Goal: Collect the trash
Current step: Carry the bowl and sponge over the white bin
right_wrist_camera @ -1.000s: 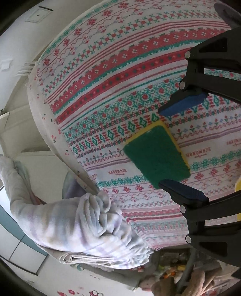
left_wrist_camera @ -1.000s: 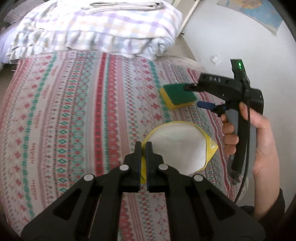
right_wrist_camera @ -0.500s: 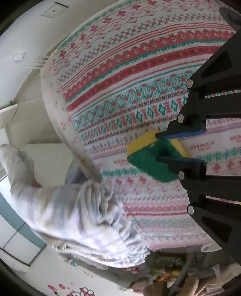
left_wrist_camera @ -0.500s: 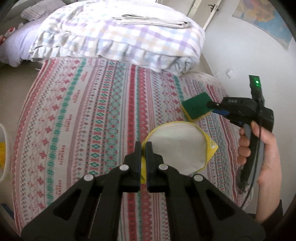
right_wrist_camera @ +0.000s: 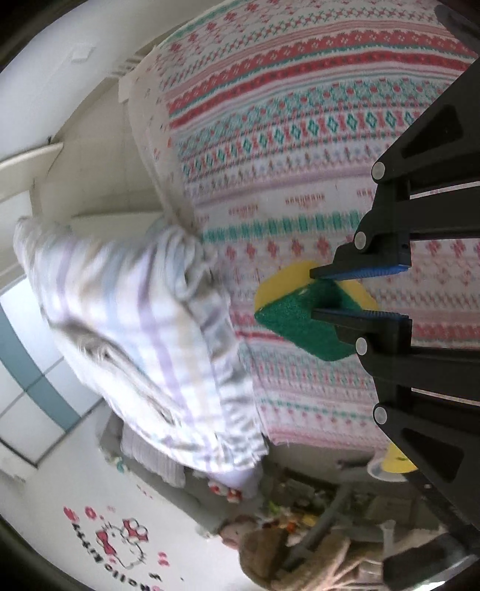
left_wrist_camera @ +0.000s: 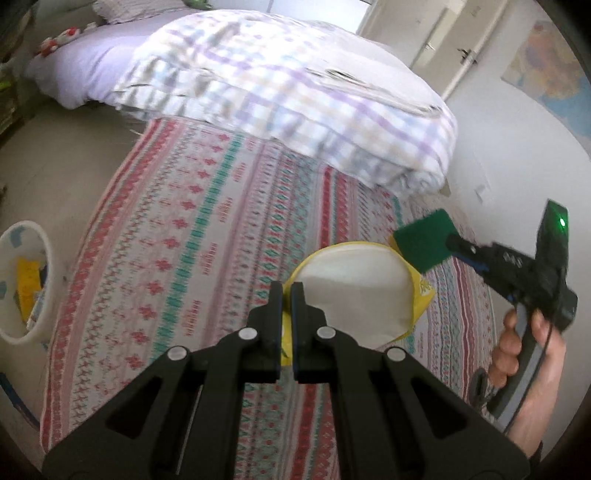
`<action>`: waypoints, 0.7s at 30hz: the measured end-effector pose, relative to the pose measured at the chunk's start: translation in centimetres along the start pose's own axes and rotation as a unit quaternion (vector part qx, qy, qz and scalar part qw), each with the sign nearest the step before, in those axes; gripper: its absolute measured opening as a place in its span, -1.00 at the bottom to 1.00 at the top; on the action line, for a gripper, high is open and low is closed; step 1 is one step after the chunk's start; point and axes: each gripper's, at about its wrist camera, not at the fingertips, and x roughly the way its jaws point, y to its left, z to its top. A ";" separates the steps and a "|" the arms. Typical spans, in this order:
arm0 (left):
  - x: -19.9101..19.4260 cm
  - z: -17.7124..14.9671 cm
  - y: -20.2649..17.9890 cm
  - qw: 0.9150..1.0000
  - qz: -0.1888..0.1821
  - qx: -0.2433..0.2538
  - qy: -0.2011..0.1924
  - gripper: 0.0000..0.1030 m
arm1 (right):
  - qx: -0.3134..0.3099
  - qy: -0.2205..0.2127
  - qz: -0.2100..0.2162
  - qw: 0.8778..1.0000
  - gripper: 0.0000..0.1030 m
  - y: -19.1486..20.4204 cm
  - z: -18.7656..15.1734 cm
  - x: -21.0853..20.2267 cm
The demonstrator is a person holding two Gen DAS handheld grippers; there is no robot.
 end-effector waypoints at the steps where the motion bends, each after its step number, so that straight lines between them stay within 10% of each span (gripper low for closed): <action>1: -0.1 0.1 0.4 1.000 0.004 -0.003 -0.002 -0.91 | -0.006 0.001 0.004 1.000 -0.71 0.4 -0.1 0.1; 21: -2.8 0.9 5.8 0.998 0.023 -0.045 -0.025 -0.91 | -0.048 0.034 0.048 0.997 -0.71 5.7 -3.9 2.3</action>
